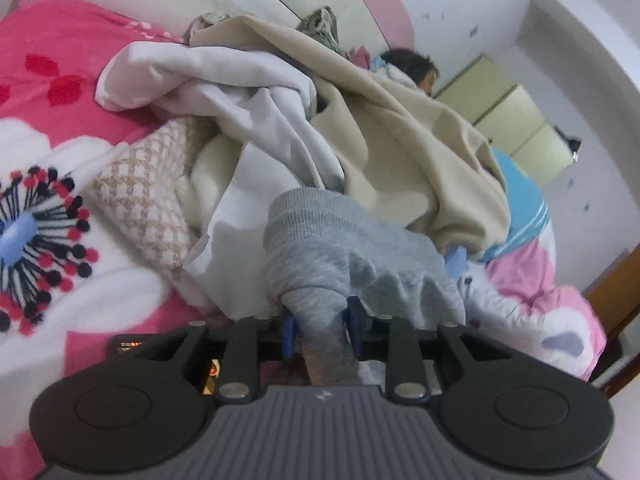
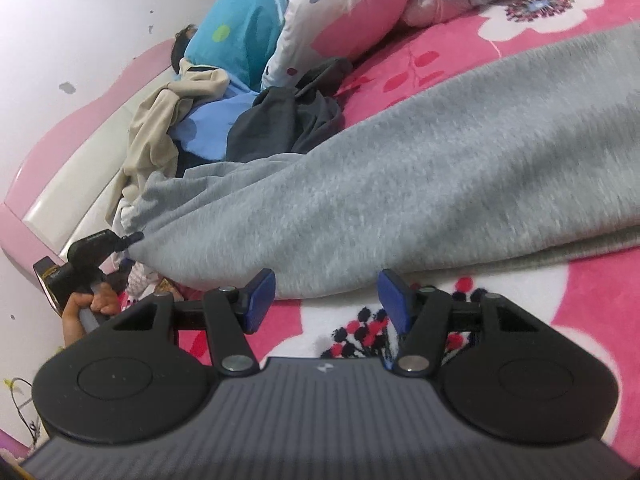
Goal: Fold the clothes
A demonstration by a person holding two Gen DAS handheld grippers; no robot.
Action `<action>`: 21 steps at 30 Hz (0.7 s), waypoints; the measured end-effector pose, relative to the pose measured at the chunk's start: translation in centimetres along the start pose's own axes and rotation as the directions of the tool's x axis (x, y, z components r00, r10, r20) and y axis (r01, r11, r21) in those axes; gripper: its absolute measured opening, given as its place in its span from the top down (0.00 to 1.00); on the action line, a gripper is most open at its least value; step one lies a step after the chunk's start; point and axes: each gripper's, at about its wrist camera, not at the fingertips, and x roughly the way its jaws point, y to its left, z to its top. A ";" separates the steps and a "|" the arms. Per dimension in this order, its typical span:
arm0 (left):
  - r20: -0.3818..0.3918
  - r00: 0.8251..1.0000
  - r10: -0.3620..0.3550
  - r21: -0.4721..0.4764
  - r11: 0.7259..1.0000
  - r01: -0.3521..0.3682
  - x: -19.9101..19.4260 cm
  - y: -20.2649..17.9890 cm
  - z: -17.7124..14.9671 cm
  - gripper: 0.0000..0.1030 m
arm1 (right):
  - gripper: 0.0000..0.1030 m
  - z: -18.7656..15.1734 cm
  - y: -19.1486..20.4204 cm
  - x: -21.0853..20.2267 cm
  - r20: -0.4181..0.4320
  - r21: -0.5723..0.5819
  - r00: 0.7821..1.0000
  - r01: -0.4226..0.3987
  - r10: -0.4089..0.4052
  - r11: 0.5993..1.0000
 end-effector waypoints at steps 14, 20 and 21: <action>0.167 0.983 0.071 0.200 0.974 -0.104 -6.4 -4.9 1.4 0.36 | 0.45 -0.5 -4.5 -3.7 0.092 0.108 0.995 -0.036 0.026 0.993; 0.102 0.991 -0.082 0.398 0.917 0.035 -8.4 -12.1 -2.7 0.27 | 0.45 -1.0 -7.2 -6.8 0.181 0.166 0.983 -0.035 0.004 0.986; 0.068 0.991 -0.116 0.440 0.895 0.075 -8.4 -13.6 -4.0 0.24 | 0.45 -1.1 -7.6 -7.6 0.199 0.168 0.980 -0.026 -0.008 0.985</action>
